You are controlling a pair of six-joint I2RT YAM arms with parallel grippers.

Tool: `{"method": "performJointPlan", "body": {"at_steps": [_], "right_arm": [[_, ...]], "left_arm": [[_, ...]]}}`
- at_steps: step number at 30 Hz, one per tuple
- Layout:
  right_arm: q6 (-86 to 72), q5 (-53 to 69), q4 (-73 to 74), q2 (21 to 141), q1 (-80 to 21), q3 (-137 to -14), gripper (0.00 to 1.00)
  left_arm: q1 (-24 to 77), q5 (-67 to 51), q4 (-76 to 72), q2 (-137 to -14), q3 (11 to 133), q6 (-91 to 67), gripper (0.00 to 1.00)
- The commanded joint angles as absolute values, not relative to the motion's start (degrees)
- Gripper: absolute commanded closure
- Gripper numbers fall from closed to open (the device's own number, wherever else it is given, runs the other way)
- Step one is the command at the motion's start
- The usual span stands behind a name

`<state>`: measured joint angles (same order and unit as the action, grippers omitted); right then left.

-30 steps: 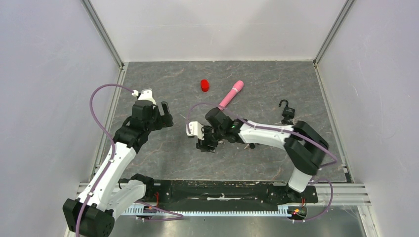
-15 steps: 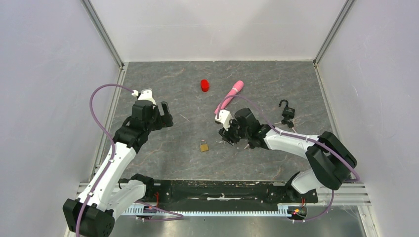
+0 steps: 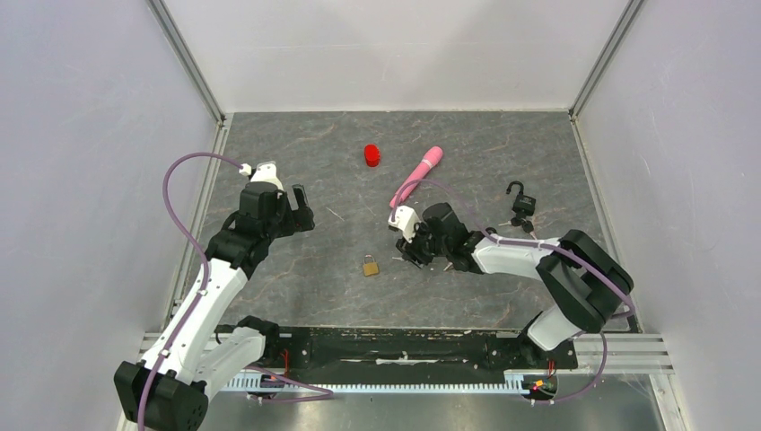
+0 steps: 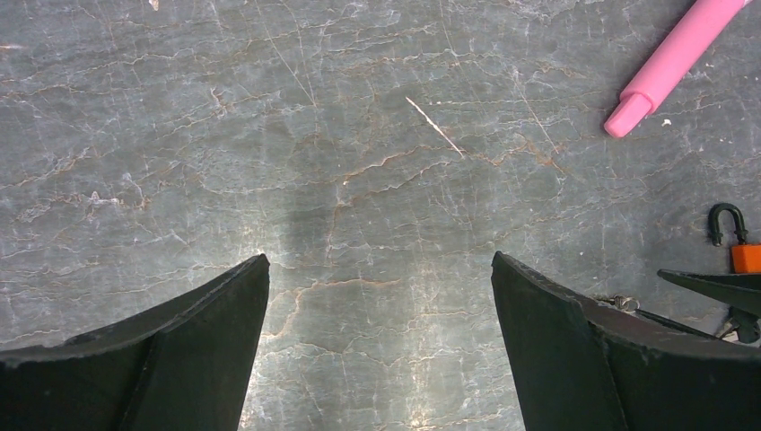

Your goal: Unlock with the key

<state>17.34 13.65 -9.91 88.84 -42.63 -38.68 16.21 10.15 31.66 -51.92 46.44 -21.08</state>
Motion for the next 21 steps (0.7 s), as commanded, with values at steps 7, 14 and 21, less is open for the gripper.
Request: {"method": "performJointPlan", "body": {"at_steps": [7, 14, 21], "right_arm": [[18.5, 16.0, -10.9, 93.4, -43.3, -41.3, 0.57], [19.0, 16.0, -9.8, 95.5, -44.2, -42.3, 0.60], [19.3, 16.4, -8.1, 94.8, -44.4, -43.0, 0.61]], "left_arm": [[16.0, 9.8, 31.1, -51.9, 46.3, -18.0, 0.03], [16.0, 9.9, 31.1, -51.8, 46.2, -18.0, 0.03], [16.0, 9.8, 31.1, -51.7, 46.3, -18.0, 0.03]]}}
